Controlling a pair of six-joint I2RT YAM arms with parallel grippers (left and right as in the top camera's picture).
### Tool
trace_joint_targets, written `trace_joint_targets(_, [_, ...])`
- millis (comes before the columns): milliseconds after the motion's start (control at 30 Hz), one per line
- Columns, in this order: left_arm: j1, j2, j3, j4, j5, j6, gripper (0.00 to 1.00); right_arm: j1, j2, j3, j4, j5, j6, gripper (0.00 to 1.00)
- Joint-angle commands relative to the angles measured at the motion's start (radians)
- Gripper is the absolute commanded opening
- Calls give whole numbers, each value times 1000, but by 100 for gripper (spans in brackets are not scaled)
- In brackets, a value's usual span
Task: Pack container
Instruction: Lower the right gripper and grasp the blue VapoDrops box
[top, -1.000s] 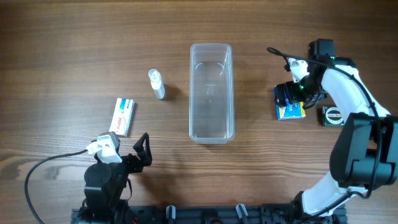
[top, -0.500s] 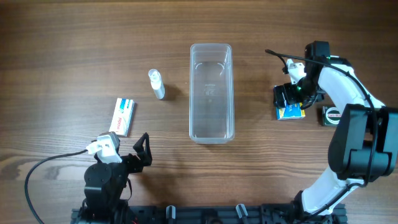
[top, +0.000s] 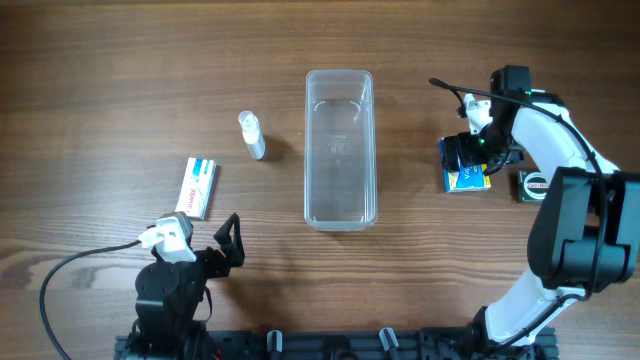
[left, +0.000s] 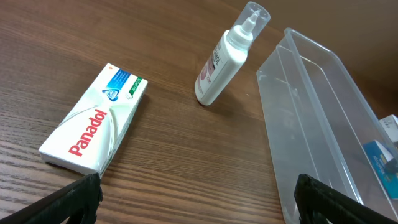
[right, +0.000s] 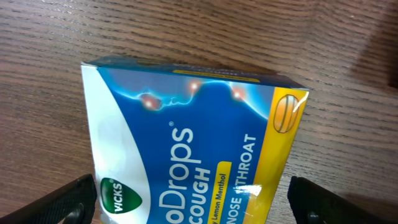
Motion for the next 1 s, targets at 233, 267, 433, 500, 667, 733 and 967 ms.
trace_joint_targets(233, [8, -5, -3, 6, -2, 19, 100, -3, 16, -18, 22, 24, 41, 98])
trace_joint_targets(267, [8, -5, -3, 6, -2, 19, 100, -3, 16, -19, 23, 24, 41, 98])
trace_joint_targets(433, [8, -5, -3, 6, -2, 19, 100, 1, 16, -24, 20, 17, 48, 98])
trace_joint_targets(500, [8, -5, -3, 6, -2, 19, 100, 1, 16, -25, 18, 13, 47, 98])
trace_joint_targets(667, [8, -5, -3, 6, -2, 19, 100, 15, 16, -25, 25, 2, 64, 97])
trace_joint_targets(733, [8, -5, -3, 6, -2, 19, 100, 20, 16, -25, 24, 2, 67, 97])
trace_joint_targets(967, [8, -5, -3, 6, -2, 19, 100, 20, 17, -34, 26, -1, 71, 99])
